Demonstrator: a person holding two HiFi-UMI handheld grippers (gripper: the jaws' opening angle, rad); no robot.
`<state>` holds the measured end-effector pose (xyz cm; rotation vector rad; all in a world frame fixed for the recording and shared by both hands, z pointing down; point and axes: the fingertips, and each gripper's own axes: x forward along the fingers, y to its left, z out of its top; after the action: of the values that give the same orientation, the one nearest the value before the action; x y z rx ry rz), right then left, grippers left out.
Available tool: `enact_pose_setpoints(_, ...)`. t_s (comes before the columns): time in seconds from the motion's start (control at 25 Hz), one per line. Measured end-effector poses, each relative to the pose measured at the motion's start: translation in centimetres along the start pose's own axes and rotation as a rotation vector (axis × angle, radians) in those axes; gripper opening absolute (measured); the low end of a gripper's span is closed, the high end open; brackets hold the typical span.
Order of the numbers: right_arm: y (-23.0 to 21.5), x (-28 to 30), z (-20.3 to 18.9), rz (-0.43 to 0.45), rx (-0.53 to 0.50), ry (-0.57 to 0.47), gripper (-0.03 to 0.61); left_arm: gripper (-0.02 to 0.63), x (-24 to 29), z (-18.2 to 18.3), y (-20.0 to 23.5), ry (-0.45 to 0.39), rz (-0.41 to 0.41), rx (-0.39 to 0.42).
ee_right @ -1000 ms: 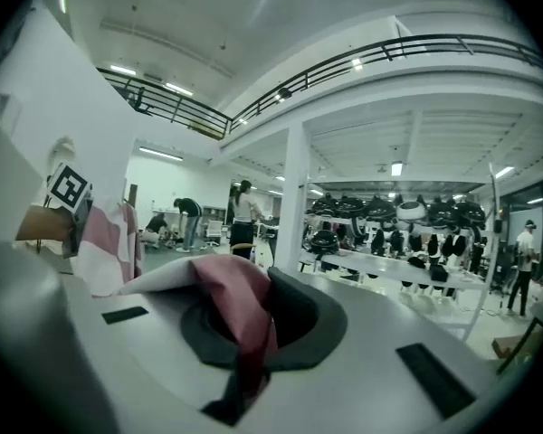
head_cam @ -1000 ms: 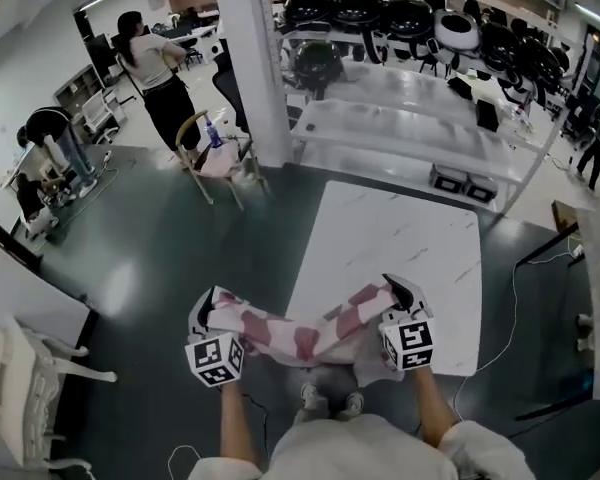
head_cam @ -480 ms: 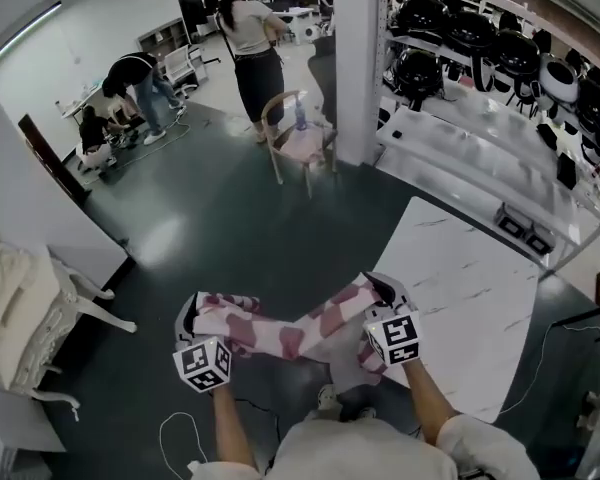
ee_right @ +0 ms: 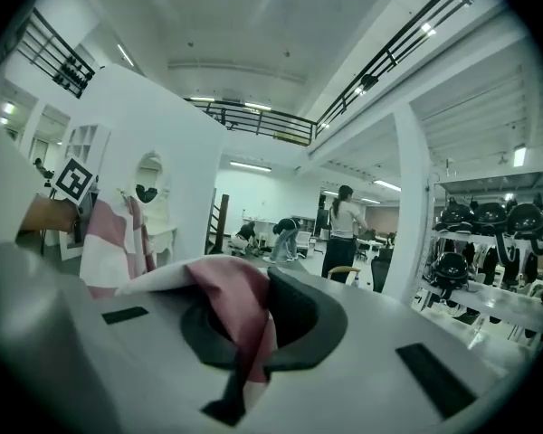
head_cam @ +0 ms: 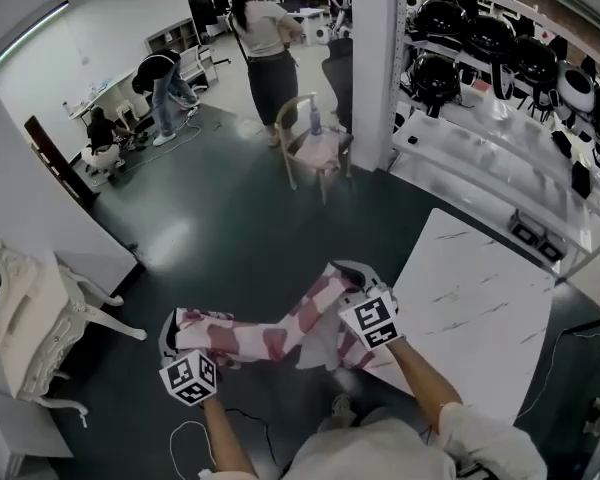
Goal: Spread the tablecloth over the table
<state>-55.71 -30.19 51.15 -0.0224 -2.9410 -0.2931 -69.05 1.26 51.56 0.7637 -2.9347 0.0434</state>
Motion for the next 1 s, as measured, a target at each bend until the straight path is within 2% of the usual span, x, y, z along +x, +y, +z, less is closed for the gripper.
enact_pose_setpoints(0.16,-4.8,2.5,0.1,-0.03,-0.008,0.01,0.014,0.026,2.1,0.9,0.6,0.001,0.019,0.003)
enact_pose_setpoints(0.32,-13.7,3.5,-0.1,-0.128,-0.009,0.019,0.015,0.026,4.7,2.0,0.1,-0.013,0.041,-0.012)
enact_pose_setpoints(0.48,-22.8,3.1,1.1,-0.216,-0.096,0.029,0.014,0.026,7.4,4.2,-1.8,-0.033,0.039,0.014)
enact_pose_setpoints(0.56,-26.2,2.9,2.3,-0.24,-0.14,0.026,0.014,0.026,9.2,5.6,-4.2,-0.047,0.012,0.041)
enact_pose_setpoints(0.68,-31.6,2.4,3.2,-0.279,-0.153,0.014,0.014,0.026,12.2,7.6,-8.8,-0.068,-0.027,0.05)
enact_pose_setpoints(0.84,-37.9,1.7,2.6,-0.329,-0.164,0.03,0.014,0.026,16.2,9.3,-14.4,-0.085,-0.073,0.038)
enact_pose_setpoints(1.0,-44.9,1.4,1.6,-0.367,-0.2,0.057,0.014,0.026,20.7,10.8,-20.7,-0.085,-0.13,0.074)
